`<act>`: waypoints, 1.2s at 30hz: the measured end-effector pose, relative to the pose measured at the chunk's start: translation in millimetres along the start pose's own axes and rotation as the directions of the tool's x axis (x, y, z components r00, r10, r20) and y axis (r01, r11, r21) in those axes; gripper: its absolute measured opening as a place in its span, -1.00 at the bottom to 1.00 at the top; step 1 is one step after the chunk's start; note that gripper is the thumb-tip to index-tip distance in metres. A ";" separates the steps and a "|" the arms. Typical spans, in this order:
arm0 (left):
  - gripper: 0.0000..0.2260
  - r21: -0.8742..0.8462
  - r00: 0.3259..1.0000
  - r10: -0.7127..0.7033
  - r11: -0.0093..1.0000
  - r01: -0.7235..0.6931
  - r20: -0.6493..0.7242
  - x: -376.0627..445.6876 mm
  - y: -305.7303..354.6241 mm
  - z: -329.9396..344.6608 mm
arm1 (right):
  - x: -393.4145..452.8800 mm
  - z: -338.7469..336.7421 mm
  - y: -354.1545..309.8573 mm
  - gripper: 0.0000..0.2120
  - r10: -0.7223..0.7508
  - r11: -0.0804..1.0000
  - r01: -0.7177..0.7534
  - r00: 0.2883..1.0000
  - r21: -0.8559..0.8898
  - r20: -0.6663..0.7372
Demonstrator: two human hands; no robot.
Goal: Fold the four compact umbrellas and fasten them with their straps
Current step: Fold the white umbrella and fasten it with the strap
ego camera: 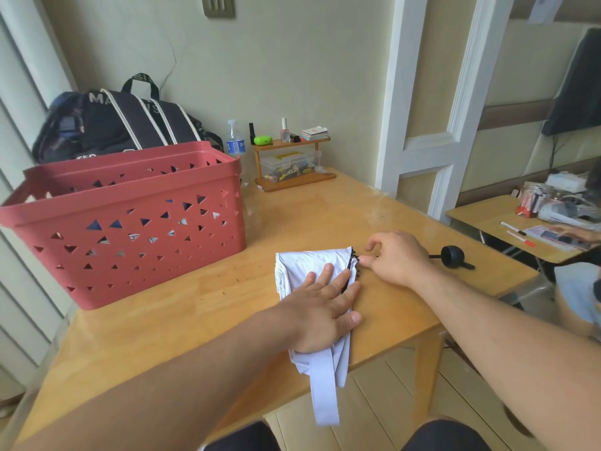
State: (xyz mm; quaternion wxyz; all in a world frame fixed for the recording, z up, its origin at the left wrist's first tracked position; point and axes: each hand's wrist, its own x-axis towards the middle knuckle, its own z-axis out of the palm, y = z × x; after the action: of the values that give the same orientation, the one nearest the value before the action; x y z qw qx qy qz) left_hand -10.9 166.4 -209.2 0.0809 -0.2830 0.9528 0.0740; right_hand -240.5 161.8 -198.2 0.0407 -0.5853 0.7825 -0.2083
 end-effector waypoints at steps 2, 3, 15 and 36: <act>-0.40 -0.021 1.000 -0.005 1.000 0.004 -0.021 -2.7 1.7 2.2 | 1.7 -5.1 -5.3 -0.73 -0.018 0.996 0.021 0.999 0.084 -0.036; -0.38 -0.070 0.999 -0.020 0.997 0.018 -0.033 -4.4 1.4 3.9 | -0.5 -5.8 -9.1 -0.74 -0.066 0.990 0.077 0.993 0.121 -0.096; -0.80 -0.590 0.902 -0.225 0.806 -0.039 -0.367 -21.9 -44.3 -4.6 | -41.8 29.5 -26.7 -0.80 -0.158 0.939 0.168 0.986 0.301 -0.057; -0.45 -0.185 0.969 -0.233 0.959 0.214 -0.083 53.3 -85.6 -44.4 | -25.2 5.0 -33.9 -0.78 -0.204 0.973 0.198 0.978 0.117 0.047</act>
State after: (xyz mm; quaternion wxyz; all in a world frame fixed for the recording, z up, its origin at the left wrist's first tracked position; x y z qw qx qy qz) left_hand -12.8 59.0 -184.5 0.0138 -0.3984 0.9075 0.1327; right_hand -200.6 176.3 -194.7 0.0751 -0.6642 0.7049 -0.2373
